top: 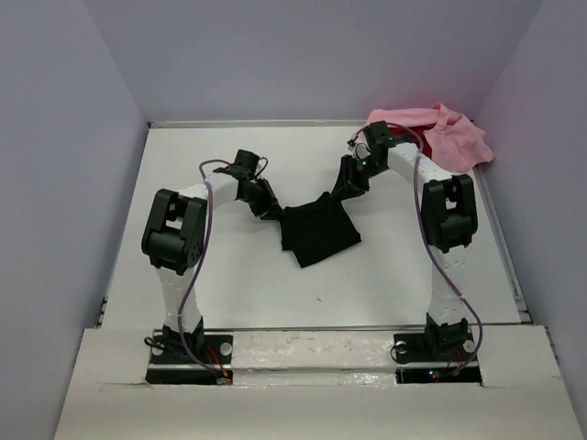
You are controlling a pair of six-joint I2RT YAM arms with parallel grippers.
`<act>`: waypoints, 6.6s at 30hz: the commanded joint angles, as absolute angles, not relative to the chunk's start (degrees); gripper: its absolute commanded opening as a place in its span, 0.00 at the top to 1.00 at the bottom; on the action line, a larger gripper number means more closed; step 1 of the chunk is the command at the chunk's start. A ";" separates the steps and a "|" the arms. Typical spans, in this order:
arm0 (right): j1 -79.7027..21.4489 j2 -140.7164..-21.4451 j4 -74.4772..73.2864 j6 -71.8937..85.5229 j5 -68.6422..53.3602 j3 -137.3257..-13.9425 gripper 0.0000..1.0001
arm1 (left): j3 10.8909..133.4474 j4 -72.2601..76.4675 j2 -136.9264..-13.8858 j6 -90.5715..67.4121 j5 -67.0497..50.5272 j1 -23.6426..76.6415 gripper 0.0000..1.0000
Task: Fold and stack the t-shirts
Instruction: Fold the tshirt
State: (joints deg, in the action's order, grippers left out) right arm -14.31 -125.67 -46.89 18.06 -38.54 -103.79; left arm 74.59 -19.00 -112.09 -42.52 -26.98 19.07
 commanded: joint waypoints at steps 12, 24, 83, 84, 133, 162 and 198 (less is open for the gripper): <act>-14.15 -125.86 -48.69 17.23 -40.08 -104.77 0.81 | 73.83 -19.78 -110.21 -43.24 -28.56 19.95 0.72; -14.15 -126.12 -50.27 17.40 -40.25 -105.99 1.00 | 74.18 -21.26 -109.25 -43.42 -28.39 20.04 1.00; -12.57 -90.54 -36.23 27.77 -45.46 -83.08 1.00 | 88.77 -35.42 -90.36 -42.19 -34.98 18.63 1.00; -12.57 -88.87 -35.25 28.12 -45.18 -81.66 1.00 | 88.51 -36.03 -90.00 -42.01 -34.81 18.55 1.00; -12.57 -67.59 -7.12 31.28 -31.75 -50.71 1.00 | 74.69 -19.61 -90.51 -44.48 -37.70 25.58 1.00; -12.57 -41.13 -19.16 30.23 -21.09 -43.42 1.00 | 67.94 -12.83 -80.42 -42.36 -40.69 28.92 0.99; -8.35 -119.51 -17.57 30.23 -37.61 -109.92 1.00 | 130.08 -24.88 -134.73 -38.58 -45.52 8.62 1.00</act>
